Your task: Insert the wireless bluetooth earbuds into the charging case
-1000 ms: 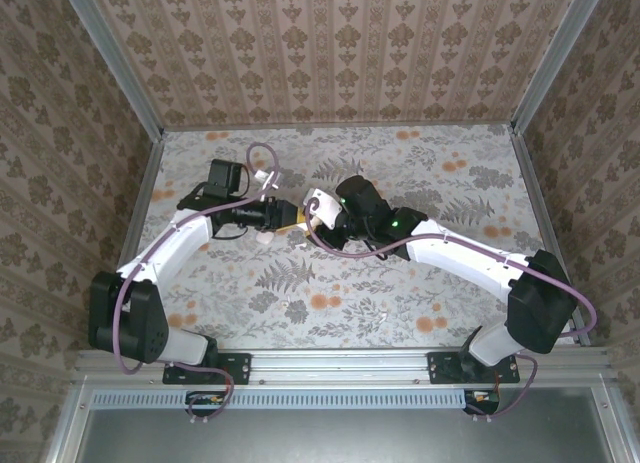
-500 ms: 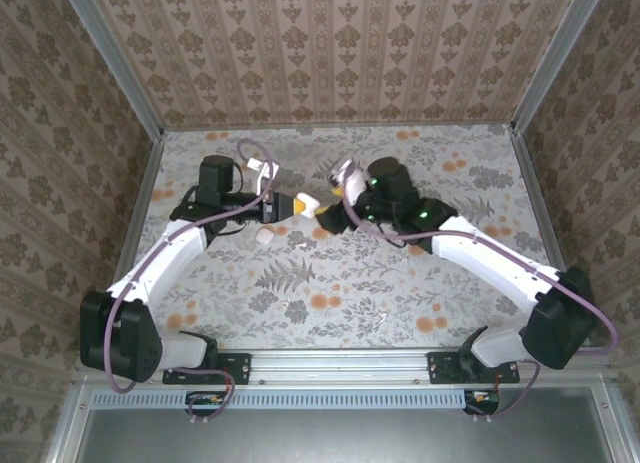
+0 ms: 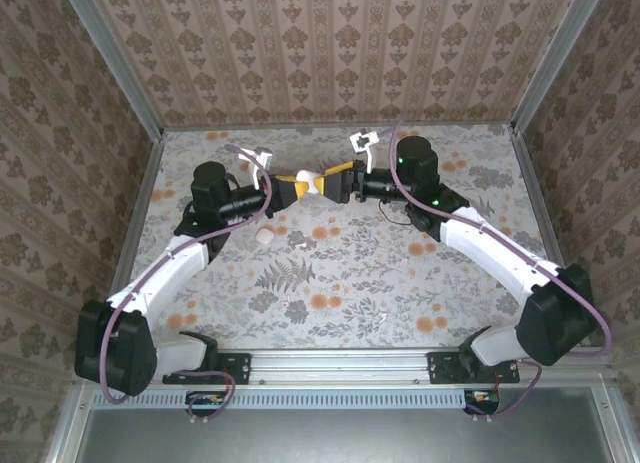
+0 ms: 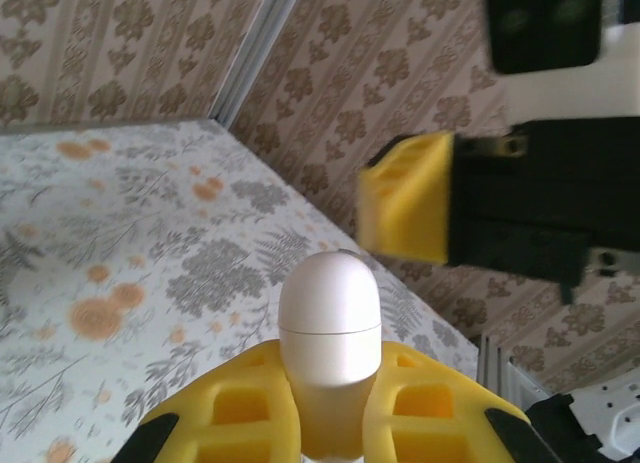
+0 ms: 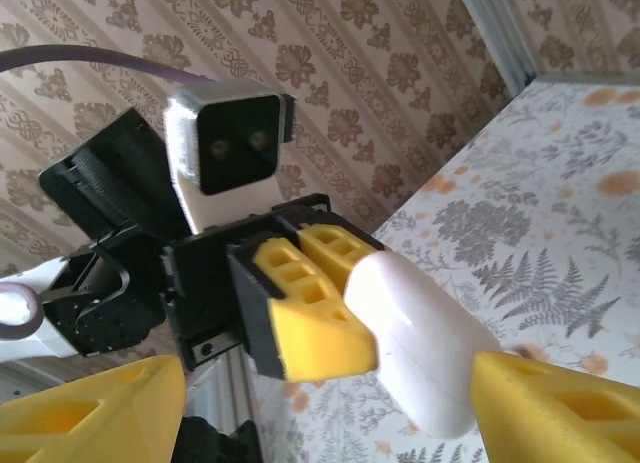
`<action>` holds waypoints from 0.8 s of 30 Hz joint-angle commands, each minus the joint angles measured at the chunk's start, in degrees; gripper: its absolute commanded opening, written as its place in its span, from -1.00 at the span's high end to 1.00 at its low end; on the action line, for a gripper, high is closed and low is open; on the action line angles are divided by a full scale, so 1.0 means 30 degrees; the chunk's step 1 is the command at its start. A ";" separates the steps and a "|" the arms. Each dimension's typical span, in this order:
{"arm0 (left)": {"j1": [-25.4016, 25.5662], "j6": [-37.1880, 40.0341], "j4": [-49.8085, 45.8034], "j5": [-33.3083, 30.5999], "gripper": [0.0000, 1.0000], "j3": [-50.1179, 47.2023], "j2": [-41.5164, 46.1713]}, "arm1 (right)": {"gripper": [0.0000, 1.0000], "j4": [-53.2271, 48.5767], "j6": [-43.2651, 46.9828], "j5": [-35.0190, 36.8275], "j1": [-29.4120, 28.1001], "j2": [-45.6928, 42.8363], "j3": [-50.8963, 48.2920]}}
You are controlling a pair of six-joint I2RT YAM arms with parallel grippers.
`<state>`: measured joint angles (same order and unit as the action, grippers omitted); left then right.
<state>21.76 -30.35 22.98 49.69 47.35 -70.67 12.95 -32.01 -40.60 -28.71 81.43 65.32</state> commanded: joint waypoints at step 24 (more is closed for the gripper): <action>0.1217 -0.4481 0.5823 0.1702 0.96 0.0563 -0.0745 | 0.65 0.4765 -0.2785 -0.3233 0.1014 0.0590 -0.1060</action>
<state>24.88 -45.47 40.53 53.82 47.35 -73.93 26.22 -42.65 -48.12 -25.76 83.44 62.50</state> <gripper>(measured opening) 0.124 0.235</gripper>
